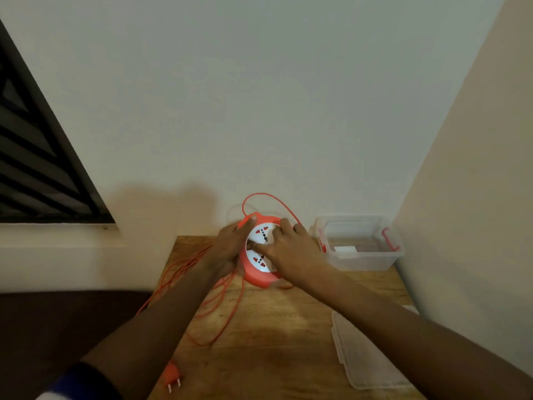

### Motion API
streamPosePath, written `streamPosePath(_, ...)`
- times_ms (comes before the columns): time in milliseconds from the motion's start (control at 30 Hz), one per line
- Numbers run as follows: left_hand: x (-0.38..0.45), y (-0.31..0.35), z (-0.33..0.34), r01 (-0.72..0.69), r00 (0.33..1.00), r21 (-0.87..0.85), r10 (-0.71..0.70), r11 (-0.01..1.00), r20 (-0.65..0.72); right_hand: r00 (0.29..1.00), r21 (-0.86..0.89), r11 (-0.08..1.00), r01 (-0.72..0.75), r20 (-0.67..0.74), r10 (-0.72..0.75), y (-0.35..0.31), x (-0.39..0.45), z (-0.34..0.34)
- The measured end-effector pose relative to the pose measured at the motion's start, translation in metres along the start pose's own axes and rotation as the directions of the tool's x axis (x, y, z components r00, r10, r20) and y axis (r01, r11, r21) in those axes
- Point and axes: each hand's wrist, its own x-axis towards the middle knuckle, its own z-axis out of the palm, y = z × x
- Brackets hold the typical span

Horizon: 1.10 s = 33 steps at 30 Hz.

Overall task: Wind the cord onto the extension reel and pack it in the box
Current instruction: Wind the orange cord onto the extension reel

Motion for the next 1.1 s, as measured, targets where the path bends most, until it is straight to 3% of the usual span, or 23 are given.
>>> streamPosePath(167,-0.006,-0.009,0.003,0.030,0.999,-0.044,-0.029,0.999,0.023,0.999,0.005,0.999,-0.033,0.015,0.033,-0.003,-0.005,0.004)
streamPosePath(300,-0.010,-0.019,0.006,-0.015,0.999,-0.070,0.018,0.997,0.032,0.963,0.214,0.941,-0.261,-0.011,0.269,-0.011,-0.010,0.011)
streamPosePath(367,-0.013,-0.025,0.008,-0.039,0.999,-0.099,0.040,0.994,0.014,0.916,0.346,0.857,-0.382,0.016,0.402,-0.013,-0.012,0.014)
streamPosePath(467,-0.020,-0.036,0.015,-0.078,0.995,-0.083,0.072,0.994,-0.066,0.821,0.584,0.628,-0.515,0.126,0.556,-0.019,-0.021,0.021)
streamPosePath(533,-0.025,-0.043,0.020,-0.099,0.988,-0.008,0.097,0.995,-0.123,0.790,0.664,0.506,-0.550,0.218,0.573,-0.021,-0.029,0.026)
streamPosePath(600,-0.028,-0.048,0.024,-0.068,0.988,-0.015,0.065,0.998,-0.137,0.791,0.680,0.472,-0.561,0.274,0.547,-0.021,-0.036,0.030)
streamPosePath(733,-0.030,-0.051,0.024,0.023,0.995,-0.102,-0.032,0.995,-0.095,0.828,0.594,0.602,-0.534,0.224,0.514,-0.022,-0.044,0.030)
streamPosePath(833,-0.026,-0.051,0.015,0.032,0.998,-0.052,-0.035,0.998,-0.051,0.883,0.494,0.745,-0.448,0.114,0.456,-0.027,-0.046,0.027)
streamPosePath(967,-0.022,-0.046,0.003,0.039,0.999,-0.035,-0.040,0.999,-0.017,0.981,0.375,0.911,-0.171,-0.017,0.192,-0.020,-0.050,0.022)
streamPosePath(1100,-0.022,-0.040,-0.005,0.064,0.998,-0.047,-0.063,0.997,0.019,0.992,0.246,0.968,0.055,0.096,-0.080,-0.002,-0.048,0.012)
